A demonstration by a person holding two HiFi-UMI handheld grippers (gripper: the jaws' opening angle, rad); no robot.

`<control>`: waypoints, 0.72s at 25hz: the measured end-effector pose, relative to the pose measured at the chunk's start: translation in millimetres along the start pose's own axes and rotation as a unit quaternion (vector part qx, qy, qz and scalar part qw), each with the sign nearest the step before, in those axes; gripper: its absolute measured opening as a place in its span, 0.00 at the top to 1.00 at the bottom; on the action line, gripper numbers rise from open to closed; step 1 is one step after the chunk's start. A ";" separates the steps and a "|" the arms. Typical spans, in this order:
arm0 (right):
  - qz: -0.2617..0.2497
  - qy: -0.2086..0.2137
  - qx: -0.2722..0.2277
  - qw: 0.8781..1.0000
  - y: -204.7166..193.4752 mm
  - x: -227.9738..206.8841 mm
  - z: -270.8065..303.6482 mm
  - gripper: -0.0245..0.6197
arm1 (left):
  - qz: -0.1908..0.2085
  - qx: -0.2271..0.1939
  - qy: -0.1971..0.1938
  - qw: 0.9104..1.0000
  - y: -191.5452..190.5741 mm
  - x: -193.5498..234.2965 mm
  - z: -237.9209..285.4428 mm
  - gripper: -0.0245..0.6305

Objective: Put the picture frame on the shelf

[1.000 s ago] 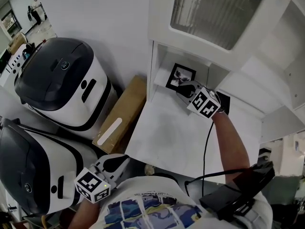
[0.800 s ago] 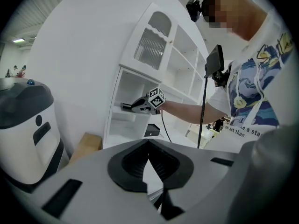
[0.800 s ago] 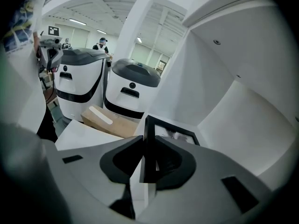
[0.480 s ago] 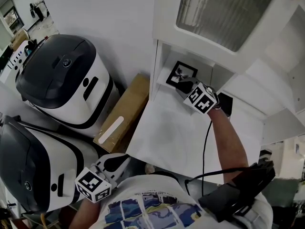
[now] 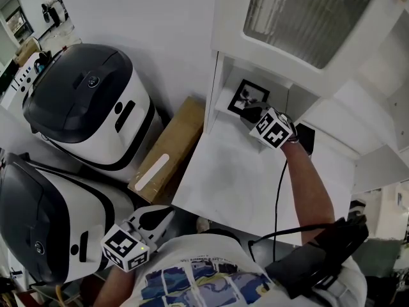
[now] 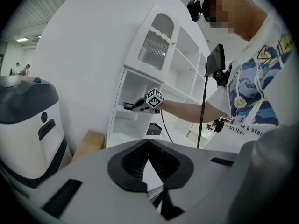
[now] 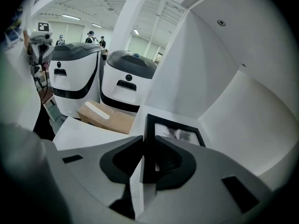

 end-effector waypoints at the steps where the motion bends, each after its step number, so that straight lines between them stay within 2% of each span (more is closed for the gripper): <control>1: 0.001 0.001 -0.001 1.000 -0.3 -0.5 0.7 0.81 | -0.001 0.001 0.000 1.000 -0.6 0.3 -1.2 0.94; 10: 0.010 -0.019 -0.005 1.000 -1.5 -0.3 -1.6 0.76 | -0.002 -0.002 -0.002 1.000 -5.8 0.9 -12.5 0.94; 18: 0.021 -0.041 -0.015 0.999 6.1 10.9 -18.9 0.76 | -0.001 -0.004 -0.007 1.000 -15.8 0.8 -30.7 0.94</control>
Point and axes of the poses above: the fingertips, and each gripper's own axes: z forward along the fingers, x to its left, y out of its top, the point moved 9 cm from there along -z, backward along the fingers
